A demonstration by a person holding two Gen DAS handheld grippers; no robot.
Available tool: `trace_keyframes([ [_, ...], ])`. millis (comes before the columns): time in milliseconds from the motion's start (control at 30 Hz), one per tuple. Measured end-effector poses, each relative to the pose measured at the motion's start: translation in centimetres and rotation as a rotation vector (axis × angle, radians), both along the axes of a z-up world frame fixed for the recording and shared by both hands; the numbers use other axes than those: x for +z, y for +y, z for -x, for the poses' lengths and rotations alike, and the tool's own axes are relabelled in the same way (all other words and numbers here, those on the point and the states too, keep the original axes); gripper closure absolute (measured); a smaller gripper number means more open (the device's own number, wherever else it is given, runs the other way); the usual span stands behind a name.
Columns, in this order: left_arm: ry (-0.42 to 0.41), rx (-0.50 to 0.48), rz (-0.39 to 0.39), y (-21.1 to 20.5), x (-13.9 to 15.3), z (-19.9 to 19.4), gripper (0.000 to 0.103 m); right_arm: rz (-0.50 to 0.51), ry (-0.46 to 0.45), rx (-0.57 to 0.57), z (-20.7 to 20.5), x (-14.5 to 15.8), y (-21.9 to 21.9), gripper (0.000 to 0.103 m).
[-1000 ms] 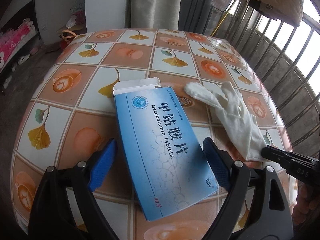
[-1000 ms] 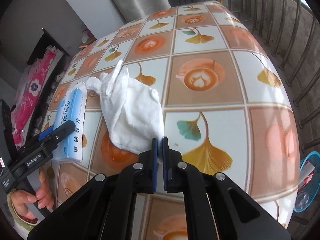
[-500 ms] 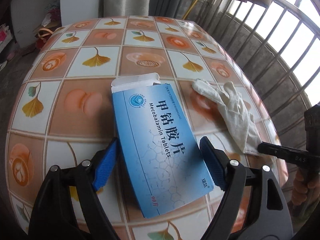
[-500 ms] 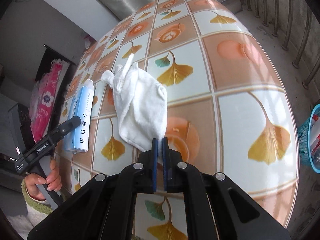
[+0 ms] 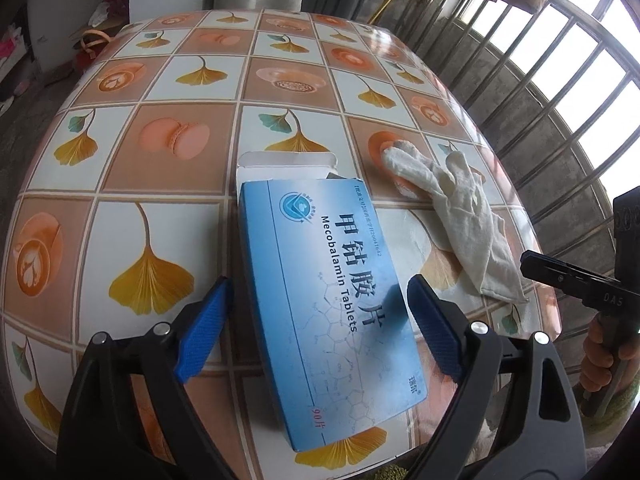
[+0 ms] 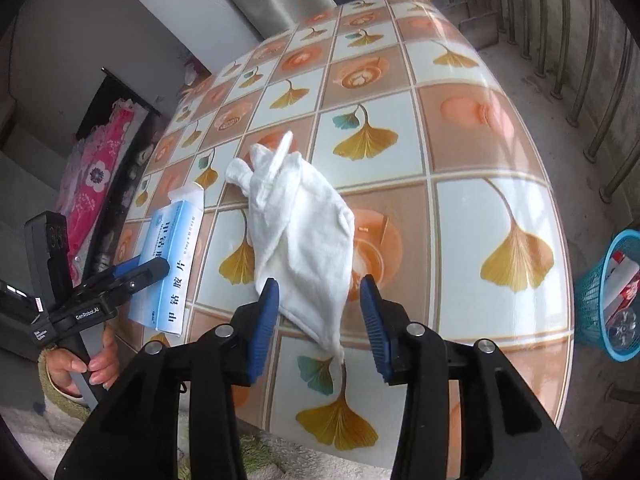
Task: Collect trash
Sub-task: 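Lift the gloves with the right tool while the left tool lifts the tablet box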
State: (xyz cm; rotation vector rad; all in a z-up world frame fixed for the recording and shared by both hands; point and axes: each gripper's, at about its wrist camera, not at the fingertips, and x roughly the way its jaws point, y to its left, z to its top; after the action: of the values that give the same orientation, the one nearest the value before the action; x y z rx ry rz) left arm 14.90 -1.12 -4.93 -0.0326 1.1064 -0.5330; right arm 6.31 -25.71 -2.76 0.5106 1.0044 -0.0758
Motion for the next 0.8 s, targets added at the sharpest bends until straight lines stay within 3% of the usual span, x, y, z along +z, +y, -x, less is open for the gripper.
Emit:
trace_keyframes([
  [367,-0.070,0.007,-0.109,-1.7,-0.2,-0.2,0.019,0.096,0.017,0.049,-3.7,-0.7,1.4,0.046],
  [667,-0.105,0.001,-0.152,-2.3,-0.4,0.0,0.019,0.180,0.026,0.109,-5.1,-0.9,3.1,0.035],
  [800,-0.114,-0.009,-0.153,-2.5,-0.3,0.2,0.024,0.234,0.019,0.110,-5.2,-0.5,3.4,0.031],
])
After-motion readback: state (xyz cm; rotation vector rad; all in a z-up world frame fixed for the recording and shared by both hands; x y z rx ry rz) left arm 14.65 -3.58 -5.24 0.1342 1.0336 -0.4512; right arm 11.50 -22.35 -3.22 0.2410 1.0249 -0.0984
